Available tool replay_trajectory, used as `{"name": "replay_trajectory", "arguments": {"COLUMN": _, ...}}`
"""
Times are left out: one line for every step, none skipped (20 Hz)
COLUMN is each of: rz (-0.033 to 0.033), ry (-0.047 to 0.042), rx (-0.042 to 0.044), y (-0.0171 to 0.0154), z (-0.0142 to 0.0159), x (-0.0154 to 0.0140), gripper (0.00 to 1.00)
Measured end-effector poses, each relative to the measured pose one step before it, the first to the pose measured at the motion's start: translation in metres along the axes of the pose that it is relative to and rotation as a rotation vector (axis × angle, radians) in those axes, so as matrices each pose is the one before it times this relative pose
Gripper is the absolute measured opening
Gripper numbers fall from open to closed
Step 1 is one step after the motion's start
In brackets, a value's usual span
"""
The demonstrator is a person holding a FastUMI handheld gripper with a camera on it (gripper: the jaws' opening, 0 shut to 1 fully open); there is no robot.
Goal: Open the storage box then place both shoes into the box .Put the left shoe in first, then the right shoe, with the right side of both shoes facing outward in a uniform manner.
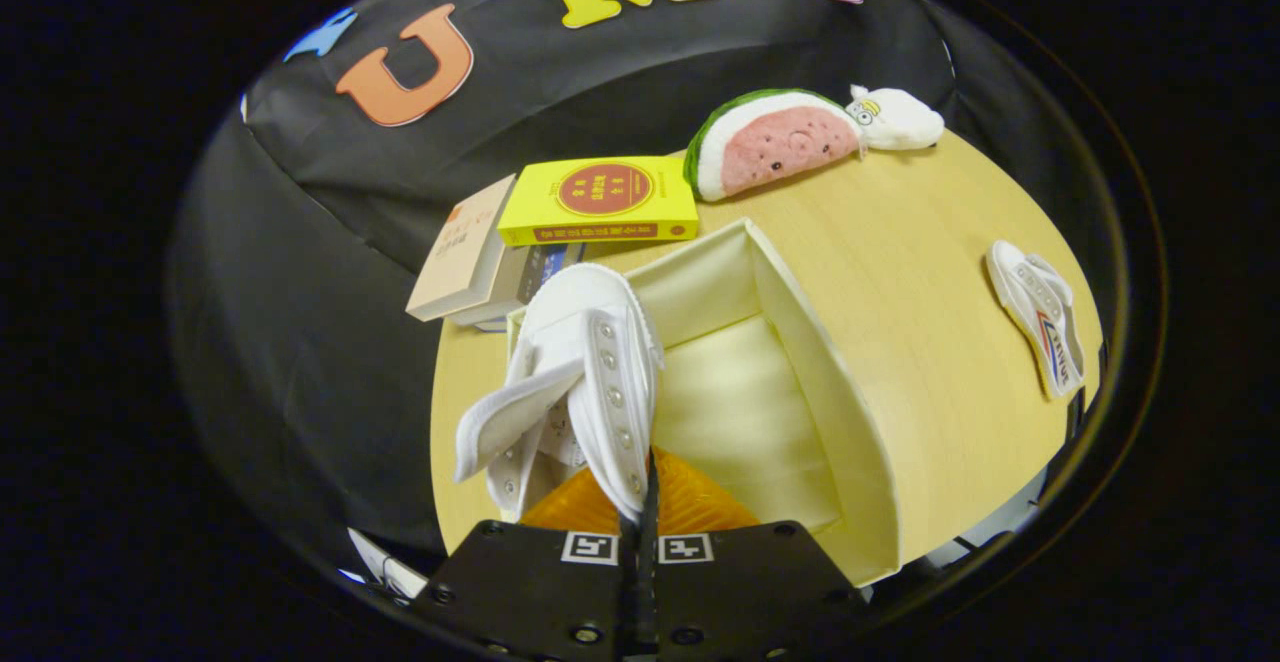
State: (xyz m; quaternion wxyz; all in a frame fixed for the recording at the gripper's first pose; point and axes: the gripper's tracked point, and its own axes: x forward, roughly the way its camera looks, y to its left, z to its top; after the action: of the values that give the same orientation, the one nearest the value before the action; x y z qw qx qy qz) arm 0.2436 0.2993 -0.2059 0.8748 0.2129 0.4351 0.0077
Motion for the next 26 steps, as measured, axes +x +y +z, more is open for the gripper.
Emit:
{"name": "replay_trajectory", "arguments": {"rz": -0.00457, "ry": -0.00704, "rx": -0.0033, "y": -0.00133, "z": -0.00005, "x": 0.00258, "gripper": 0.0}}
{"name": "replay_trajectory", "arguments": {"rz": -0.00541, "ry": -0.00507, "rx": -0.01826, "y": -0.0002, "z": 0.00104, "x": 0.00265, "gripper": 0.0}}
{"name": "replay_trajectory", "arguments": {"rz": -0.00213, "ry": -0.0052, "rx": -0.0178, "y": 0.00073, "z": -0.0015, "x": -0.00062, "gripper": 0.0}}
{"name": "replay_trajectory", "arguments": {"rz": -0.00074, "ry": 0.00325, "rx": -0.00235, "y": -0.00105, "z": -0.00174, "x": -0.00023, "gripper": 0.0}}
{"name": "replay_trajectory", "arguments": {"rz": -0.00014, "ry": 0.01103, "rx": 0.01366, "y": -0.00173, "z": -0.00502, "x": 0.00032, "gripper": 0.0}}
{"name": "replay_trajectory", "arguments": {"rz": 0.00254, "ry": 0.017, "rx": 0.01943, "y": -0.0004, "z": -0.00547, "x": 0.00362, "gripper": 0.0}}
{"name": "replay_trajectory", "arguments": {"rz": 0.00008, "ry": 0.01352, "rx": 0.00774, "y": -0.00073, "z": -0.00292, "x": 0.00479, "gripper": 0.0}}
{"name": "replay_trajectory", "arguments": {"rz": -0.00424, "ry": 0.00419, "rx": 0.00377, "y": -0.00069, "z": -0.00061, "x": 0.00238, "gripper": 0.0}}
{"name": "replay_trajectory", "arguments": {"rz": -0.00524, "ry": 0.001, "rx": 0.00263, "y": -0.00055, "z": 0.00045, "x": 0.00262, "gripper": 0.0}}
{"name": "replay_trajectory", "arguments": {"rz": -0.00601, "ry": 0.00565, "rx": 0.00102, "y": -0.00053, "z": -0.00097, "x": 0.00365, "gripper": 0.0}}
{"name": "replay_trajectory", "arguments": {"rz": -0.00153, "ry": 0.0038, "rx": 0.0015, "y": 0.0001, "z": -0.00097, "x": 0.00358, "gripper": 0.0}}
{"name": "replay_trajectory", "arguments": {"rz": -0.00279, "ry": 0.00959, "rx": 0.00326, "y": 0.00115, "z": -0.0038, "x": 0.00308, "gripper": 0.0}}
{"name": "replay_trajectory", "arguments": {"rz": -0.00263, "ry": 0.0114, "rx": 0.00222, "y": 0.00024, "z": -0.00221, "x": 0.0054, "gripper": 0.0}}
{"name": "replay_trajectory", "arguments": {"rz": -0.00646, "ry": 0.01503, "rx": 0.00169, "y": -0.00004, "z": -0.00239, "x": 0.00557, "gripper": 0.0}}
{"name": "replay_trajectory", "arguments": {"rz": -0.00233, "ry": 0.00902, "rx": 0.00483, "y": 0.00069, "z": -0.00174, "x": 0.00522, "gripper": 0.0}}
{"name": "replay_trajectory", "arguments": {"rz": 0.00063, "ry": 0.01352, "rx": 0.00543, "y": 0.00072, "z": -0.00238, "x": 0.0057, "gripper": 0.0}}
{"name": "replay_trajectory", "arguments": {"rz": 0.02045, "ry": 0.00864, "rx": -0.00123, "y": 0.00556, "z": -0.00082, "x": -0.00249, "gripper": 0.02}}
{"name": "replay_trajectory", "arguments": {"rz": 0.01708, "ry": 0.00787, "rx": -0.01259, "y": 0.0042, "z": 0.00071, "x": -0.00026, "gripper": 0.15}}
{"name": "replay_trajectory", "arguments": {"rz": -0.01253, "ry": -0.00126, "rx": -0.01809, "y": 0.00061, "z": -0.00246, "x": 0.00551, "gripper": 0.25}}
{"name": "replay_trajectory", "arguments": {"rz": 0.00124, "ry": -0.01203, "rx": -0.01951, "y": 0.00041, "z": 0.00528, "x": -0.00994, "gripper": 0.42}}
{"name": "replay_trajectory", "arguments": {"rz": -0.00052, "ry": -0.00976, "rx": -0.01749, "y": 0.00117, "z": 0.00098, "x": 0.00092, "gripper": 0.58}}
{"name": "replay_trajectory", "arguments": {"rz": 0.00041, "ry": -0.01171, "rx": -0.00877, "y": -0.00026, "z": 0.0029, "x": -0.00473, "gripper": 0.75}}
{"name": "replay_trajectory", "arguments": {"rz": 0.00959, "ry": -0.0137, "rx": -0.00416, "y": 0.00177, "z": 0.00251, "x": -0.00441, "gripper": 0.81}}
{"name": "replay_trajectory", "arguments": {"rz": 0.00274, "ry": -0.01399, "rx": -0.00734, "y": -0.00063, "z": 0.00267, "x": -0.00515, "gripper": 0.86}}
{"name": "replay_trajectory", "arguments": {"rz": 0.00664, "ry": -0.01859, "rx": -0.00962, "y": 0.00006, "z": 0.00323, "x": -0.00744, "gripper": 0.89}}
{"name": "replay_trajectory", "arguments": {"rz": 0.00687, "ry": -0.01526, "rx": -0.00989, "y": -0.00014, "z": 0.00207, "x": -0.00825, "gripper": 0.94}}
